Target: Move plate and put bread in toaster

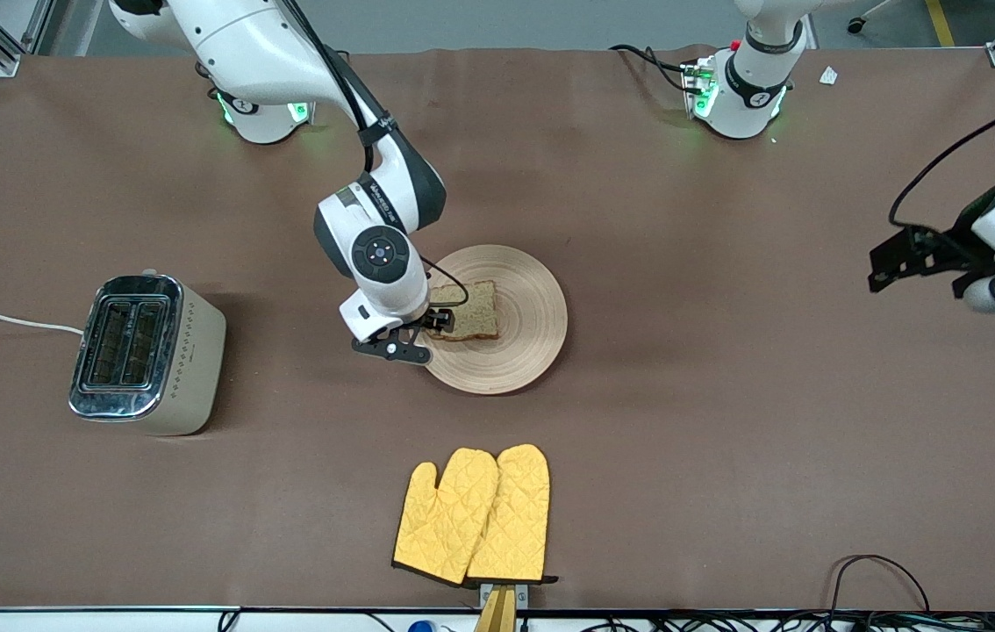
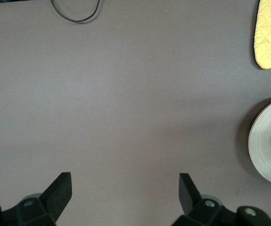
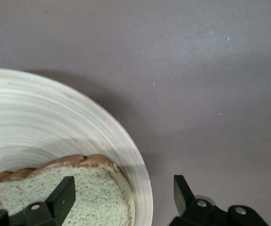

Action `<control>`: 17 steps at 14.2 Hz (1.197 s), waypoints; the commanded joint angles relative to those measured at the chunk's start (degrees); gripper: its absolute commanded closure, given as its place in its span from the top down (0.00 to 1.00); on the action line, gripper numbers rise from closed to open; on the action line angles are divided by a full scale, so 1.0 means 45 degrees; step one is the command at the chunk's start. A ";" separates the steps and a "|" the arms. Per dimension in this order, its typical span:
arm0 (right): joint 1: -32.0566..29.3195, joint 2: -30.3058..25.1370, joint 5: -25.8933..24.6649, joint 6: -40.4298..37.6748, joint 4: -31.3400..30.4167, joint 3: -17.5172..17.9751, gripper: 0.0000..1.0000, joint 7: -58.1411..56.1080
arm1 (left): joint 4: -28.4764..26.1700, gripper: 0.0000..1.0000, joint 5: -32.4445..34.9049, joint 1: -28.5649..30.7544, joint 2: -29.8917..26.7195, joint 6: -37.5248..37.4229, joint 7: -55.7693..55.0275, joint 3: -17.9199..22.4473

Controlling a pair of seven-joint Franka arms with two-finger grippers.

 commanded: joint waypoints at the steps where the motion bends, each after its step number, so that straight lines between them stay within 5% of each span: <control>1: 0.0320 -0.0167 0.0104 0.0251 -0.0621 -0.0111 0.85 0.0258 | -0.0366 1.00 0.0167 -0.0321 -0.0842 -0.0167 0.0324 0.0840; 7: 0.0555 -0.0050 0.0104 0.0134 -0.0642 -0.0111 0.60 0.0258 | -0.1729 1.00 -0.0339 -0.3252 -0.2424 -0.1476 0.0365 0.3792; 11: 0.0652 0.0066 0.0104 0.0173 -0.0642 -0.0111 0.51 0.0374 | -0.3176 1.00 -0.0850 -0.3157 -0.3480 -0.1321 0.0169 0.3853; 15: 0.0848 0.0223 0.0085 0.0193 -0.0642 -0.0111 0.43 0.0725 | -0.3355 1.00 -0.0772 -0.2922 -0.3600 -0.1242 0.0150 0.3599; 17: 0.0867 0.0243 0.0085 0.0173 -0.0642 -0.0111 0.29 0.0785 | -0.3335 1.00 -0.0752 -0.2941 -0.3542 -0.1164 0.0150 0.3580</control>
